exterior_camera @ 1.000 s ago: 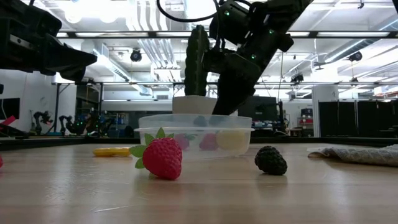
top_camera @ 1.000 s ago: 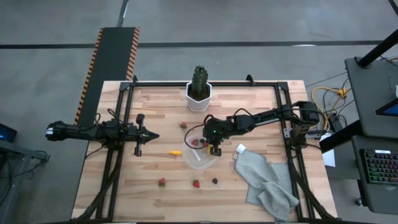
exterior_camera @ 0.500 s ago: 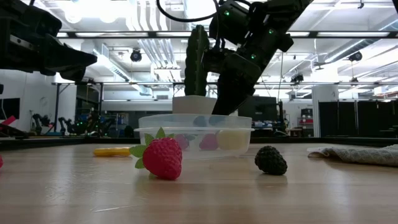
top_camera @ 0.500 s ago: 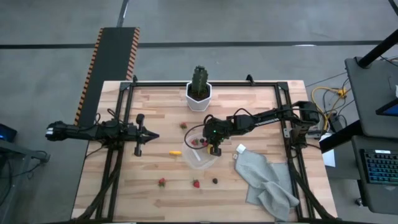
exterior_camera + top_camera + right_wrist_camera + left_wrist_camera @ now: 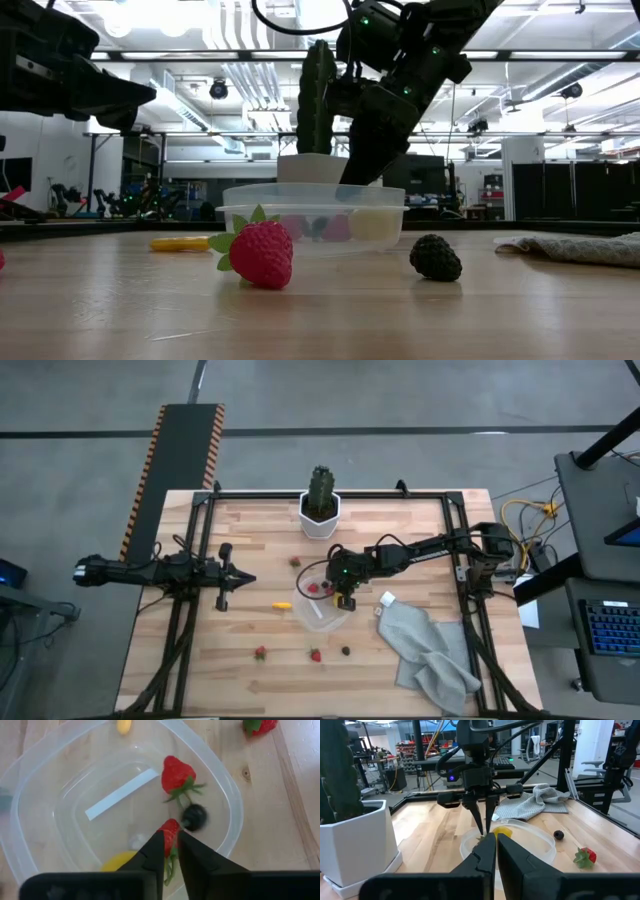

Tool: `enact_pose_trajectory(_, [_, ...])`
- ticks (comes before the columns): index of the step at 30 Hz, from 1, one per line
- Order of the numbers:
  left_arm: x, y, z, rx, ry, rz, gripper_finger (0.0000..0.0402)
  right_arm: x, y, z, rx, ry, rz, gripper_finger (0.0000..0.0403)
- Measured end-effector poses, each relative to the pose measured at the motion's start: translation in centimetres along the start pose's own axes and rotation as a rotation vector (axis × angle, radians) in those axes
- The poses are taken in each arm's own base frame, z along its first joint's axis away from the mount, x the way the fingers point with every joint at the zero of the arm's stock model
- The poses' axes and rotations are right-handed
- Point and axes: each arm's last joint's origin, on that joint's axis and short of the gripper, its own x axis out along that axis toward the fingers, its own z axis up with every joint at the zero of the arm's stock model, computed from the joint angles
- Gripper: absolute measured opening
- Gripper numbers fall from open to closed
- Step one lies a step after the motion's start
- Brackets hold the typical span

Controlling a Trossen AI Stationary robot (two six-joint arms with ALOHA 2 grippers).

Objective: Pick and placing Produce into tupperware
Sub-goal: Put the black cherry into the transparent container, then put the blackberry into the transparent container

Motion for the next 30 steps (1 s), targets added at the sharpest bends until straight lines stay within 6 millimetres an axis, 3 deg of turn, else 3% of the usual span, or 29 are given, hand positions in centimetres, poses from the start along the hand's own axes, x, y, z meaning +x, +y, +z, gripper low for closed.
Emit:
enact_pose_trajectory(5, [0.0,0.0,0.0,0.0,0.001,0.0,0.0,-0.1,0.0,0.2,0.006,-0.008,0.001,0.0079])
enact_pose_trajectory(10, [0.0,0.0,0.0,0.0,0.002,0.0,0.0,-1.0,0.3,1.7,-0.004,-0.06,0.006,0.0099])
enact_pose_trajectory(18, [0.0,0.0,0.0,0.0,0.002,0.0,0.0,-5.9,3.4,4.1,-0.121,-0.224,0.052,0.0097])
enact_pose_trajectory(26, [0.0,0.0,0.0,-0.001,0.001,0.0,0.0,-13.0,6.9,1.7,-0.21,-0.38,0.019,0.0084])
enact_pose_trajectory(30, [0.0,0.0,0.0,-0.002,0.001,0.0,0.0,-14.7,8.3,-0.8,-0.172,-0.41,0.006,0.0082])
